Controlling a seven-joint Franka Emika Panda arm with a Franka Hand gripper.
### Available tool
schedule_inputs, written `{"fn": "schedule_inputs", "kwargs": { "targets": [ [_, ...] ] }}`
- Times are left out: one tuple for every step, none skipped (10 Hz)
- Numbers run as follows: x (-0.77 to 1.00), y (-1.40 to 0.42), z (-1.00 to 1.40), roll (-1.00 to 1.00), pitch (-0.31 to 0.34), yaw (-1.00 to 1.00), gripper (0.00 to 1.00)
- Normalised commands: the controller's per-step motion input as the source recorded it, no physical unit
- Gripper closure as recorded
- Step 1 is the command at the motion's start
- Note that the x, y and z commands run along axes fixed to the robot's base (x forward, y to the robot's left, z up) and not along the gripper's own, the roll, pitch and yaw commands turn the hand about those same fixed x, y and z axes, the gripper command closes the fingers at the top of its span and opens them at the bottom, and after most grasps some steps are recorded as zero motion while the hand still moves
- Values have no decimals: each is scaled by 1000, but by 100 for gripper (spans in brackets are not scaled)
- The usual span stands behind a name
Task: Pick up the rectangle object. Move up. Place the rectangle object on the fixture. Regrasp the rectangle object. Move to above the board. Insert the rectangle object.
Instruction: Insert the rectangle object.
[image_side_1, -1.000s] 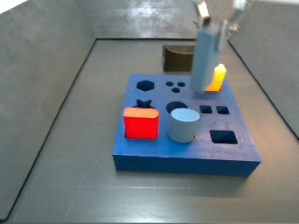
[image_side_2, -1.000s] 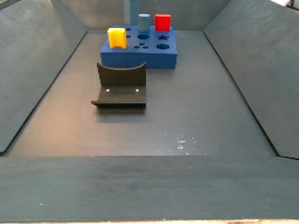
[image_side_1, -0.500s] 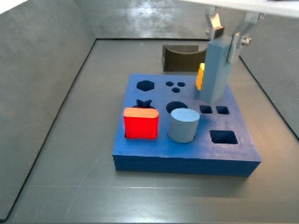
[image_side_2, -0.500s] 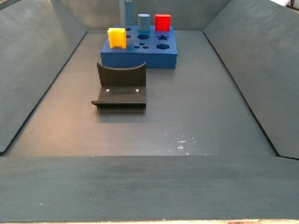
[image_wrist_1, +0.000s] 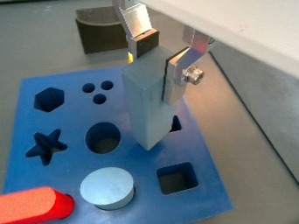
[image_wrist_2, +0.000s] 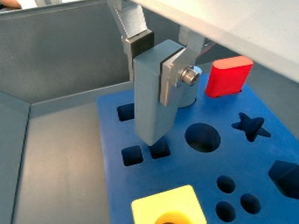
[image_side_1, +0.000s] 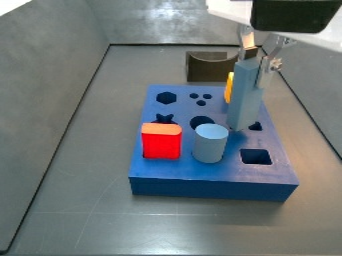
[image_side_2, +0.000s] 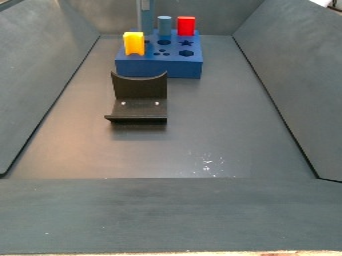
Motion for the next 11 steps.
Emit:
{"fn": "schedule_inputs", "kwargs": {
  "targets": [
    [243,-500,206,594,134,-91,100],
    [449,-460,551,443,171,-166,100],
    [471,-494,409,380,131,-149,100],
    [103,-609,80,483,0,-34,100],
    [137,-417,0,203,-117,-703,100],
    [23,-60,0,0,-80,-977,100],
    [0,0,0,-20,-160,-1000,100],
    [60,-111,49,31,-74,-703,100],
    [0,0,0,54,0,0,100],
    [14,-54,-34,49,29,0,100],
    [11,-223,-74,17,0,-909,100]
  ]
}}
